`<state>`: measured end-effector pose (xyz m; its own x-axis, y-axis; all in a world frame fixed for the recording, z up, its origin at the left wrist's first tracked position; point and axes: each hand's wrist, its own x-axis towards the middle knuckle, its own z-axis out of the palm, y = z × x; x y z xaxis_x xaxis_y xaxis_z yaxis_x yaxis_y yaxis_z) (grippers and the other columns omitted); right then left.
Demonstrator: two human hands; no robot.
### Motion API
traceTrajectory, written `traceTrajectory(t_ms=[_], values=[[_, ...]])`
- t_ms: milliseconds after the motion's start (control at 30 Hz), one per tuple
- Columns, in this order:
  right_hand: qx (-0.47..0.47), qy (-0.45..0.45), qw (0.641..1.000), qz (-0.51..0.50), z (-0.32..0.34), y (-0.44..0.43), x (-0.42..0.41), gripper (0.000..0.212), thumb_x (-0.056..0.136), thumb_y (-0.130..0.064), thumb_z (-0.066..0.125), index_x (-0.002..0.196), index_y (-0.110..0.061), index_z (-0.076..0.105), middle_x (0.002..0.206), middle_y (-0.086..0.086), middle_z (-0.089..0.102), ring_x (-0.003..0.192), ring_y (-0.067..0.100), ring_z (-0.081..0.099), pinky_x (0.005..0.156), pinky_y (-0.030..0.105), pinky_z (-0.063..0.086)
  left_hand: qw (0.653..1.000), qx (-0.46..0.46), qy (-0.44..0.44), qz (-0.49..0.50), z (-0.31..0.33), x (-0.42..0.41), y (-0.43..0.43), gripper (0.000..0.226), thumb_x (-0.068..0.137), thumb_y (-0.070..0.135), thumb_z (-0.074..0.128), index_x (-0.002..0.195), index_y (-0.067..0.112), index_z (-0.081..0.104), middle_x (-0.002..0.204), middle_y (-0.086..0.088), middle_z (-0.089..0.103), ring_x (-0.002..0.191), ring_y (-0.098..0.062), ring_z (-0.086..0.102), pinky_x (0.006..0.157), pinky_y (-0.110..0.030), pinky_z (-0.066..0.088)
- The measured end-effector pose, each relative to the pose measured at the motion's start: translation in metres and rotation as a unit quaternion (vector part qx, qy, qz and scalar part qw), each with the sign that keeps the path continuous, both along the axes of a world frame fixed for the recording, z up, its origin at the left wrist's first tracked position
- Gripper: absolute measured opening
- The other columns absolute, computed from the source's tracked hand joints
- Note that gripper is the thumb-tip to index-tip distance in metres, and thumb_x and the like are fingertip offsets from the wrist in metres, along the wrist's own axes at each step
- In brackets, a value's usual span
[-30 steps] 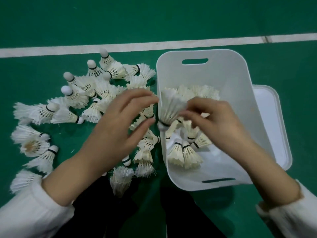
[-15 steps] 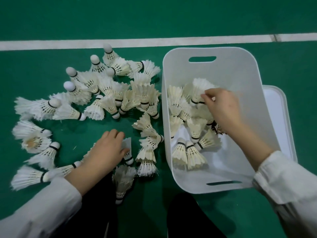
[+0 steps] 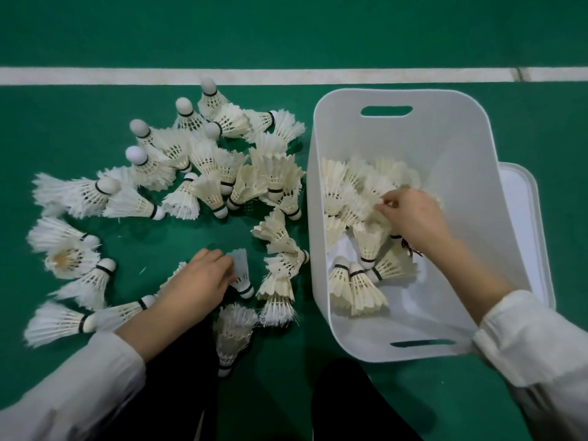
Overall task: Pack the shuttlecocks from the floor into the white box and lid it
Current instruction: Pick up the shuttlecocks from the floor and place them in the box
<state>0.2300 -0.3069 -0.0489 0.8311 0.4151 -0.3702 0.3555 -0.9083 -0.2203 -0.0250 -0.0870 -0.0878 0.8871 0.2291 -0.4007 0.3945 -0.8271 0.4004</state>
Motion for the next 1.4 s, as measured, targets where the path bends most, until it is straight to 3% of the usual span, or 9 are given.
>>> traceTrajectory(t_ms=[100, 267, 400, 567, 767, 967, 1100, 1233, 1400], values=[[-0.045, 0.009, 0.998, 0.03, 0.009, -0.002, -0.005, 0.04, 0.09, -0.026, 0.05, 0.13, -0.02, 0.048, 0.116, 0.011, 0.058, 0.099, 0.03, 0.058, 0.077, 0.033, 0.043, 0.999, -0.035, -0.017, 0.005, 0.009, 0.003, 0.001, 0.011, 0.094, 0.02, 0.048, 0.086, 0.013, 0.051, 0.085, 0.003, 0.048, 0.083, -0.015, 0.04, 0.072, -0.03, 0.034], [0.098, -0.063, 0.988, 0.097, 0.063, 0.018, -0.042, 0.032, 0.092, -0.027, 0.05, 0.123, -0.022, 0.051, 0.108, -0.001, 0.054, 0.07, 0.014, 0.054, 0.066, 0.027, 0.038, 0.993, -0.08, -0.08, 0.021, 0.04, 0.011, 0.007, 0.014, 0.092, 0.02, 0.053, 0.086, 0.008, 0.054, 0.083, 0.0, 0.056, 0.077, -0.017, 0.051, 0.065, -0.029, 0.038], [0.219, 0.019, 0.951, 0.216, 0.1, 0.056, -0.092, 0.026, 0.092, -0.026, 0.051, 0.117, -0.021, 0.056, 0.109, -0.009, 0.05, 0.07, 0.005, 0.054, 0.068, 0.018, 0.042, 0.983, -0.098, -0.154, 0.004, 0.069, 0.012, 0.011, 0.007, 0.088, 0.019, 0.059, 0.088, 0.012, 0.06, 0.083, 0.007, 0.06, 0.077, -0.01, 0.055, 0.066, -0.022, 0.044], [0.144, 0.103, 0.927, 0.33, 0.08, 0.098, -0.133, 0.044, 0.091, -0.023, 0.053, 0.133, -0.019, 0.041, 0.133, -0.002, 0.041, 0.094, 0.018, 0.057, 0.078, 0.028, 0.044, 0.968, -0.095, -0.233, -0.021, 0.085, 0.006, 0.016, 0.005, 0.088, 0.016, 0.061, 0.088, 0.012, 0.06, 0.082, 0.011, 0.051, 0.077, 0.0, 0.045, 0.074, -0.007, 0.035], [0.11, 0.1, 0.918, 0.369, 0.059, 0.115, -0.135, 0.018, 0.086, -0.024, 0.059, 0.099, -0.011, 0.059, 0.096, -0.001, 0.051, 0.091, 0.02, 0.055, 0.074, 0.032, 0.042, 0.96, -0.136, -0.243, -0.005, 0.074, -0.007, 0.02, 0.028, 0.085, 0.036, 0.047, 0.088, 0.013, 0.062, 0.081, 0.007, 0.057, 0.077, -0.002, 0.048, 0.072, -0.01, 0.036], [0.114, 0.091, 0.91, 0.387, 0.042, 0.125, -0.139, 0.013, 0.088, -0.021, 0.057, 0.093, -0.01, 0.061, 0.093, 0.0, 0.058, 0.088, 0.018, 0.057, 0.072, 0.027, 0.042, 0.941, -0.166, -0.268, 0.123, 0.055, -0.021, 0.039, 0.021, 0.087, 0.027, 0.06, 0.101, 0.01, 0.063, 0.099, 0.004, 0.057, 0.088, 0.0, 0.052, 0.075, -0.01, 0.045], [0.118, 0.065, 0.915, 0.379, 0.034, 0.136, -0.139, 0.012, 0.091, -0.02, 0.052, 0.088, -0.01, 0.059, 0.087, -0.001, 0.054, 0.082, 0.02, 0.056, 0.065, 0.024, 0.034, 0.946, 0.008, -0.175, 0.273, 0.036, -0.054, 0.082, 0.013, 0.09, 0.025, 0.056, 0.094, 0.013, 0.056, 0.093, 0.001, 0.05, 0.083, -0.015, 0.051, 0.071, -0.025, 0.04], [0.115, 0.065, 0.918, 0.373, 0.026, 0.14, -0.138, 0.014, 0.09, -0.02, 0.052, 0.087, -0.009, 0.06, 0.088, 0.003, 0.057, 0.08, 0.023, 0.056, 0.068, 0.034, 0.043, 0.906, 0.196, 0.015, 0.374, 0.031, -0.098, 0.107, 0.044, 0.091, 0.048, 0.045, 0.07, 0.009, 0.05, 0.064, -0.007, 0.048, 0.061, -0.025, 0.045, 0.054, -0.029, 0.033], [0.101, 0.065, 0.925, 0.361, 0.022, 0.14, -0.137, 0.015, 0.09, -0.02, 0.053, 0.088, -0.009, 0.062, 0.087, 0.005, 0.059, 0.082, 0.023, 0.057, 0.071, 0.037, 0.047, 0.887, 0.202, 0.188, 0.37, 0.025, -0.125, 0.107, 0.07, 0.084, 0.068, 0.033, 0.057, 0.008, 0.056, 0.054, -0.008, 0.051, 0.049, -0.018, 0.046, 0.05, -0.02, 0.034]])
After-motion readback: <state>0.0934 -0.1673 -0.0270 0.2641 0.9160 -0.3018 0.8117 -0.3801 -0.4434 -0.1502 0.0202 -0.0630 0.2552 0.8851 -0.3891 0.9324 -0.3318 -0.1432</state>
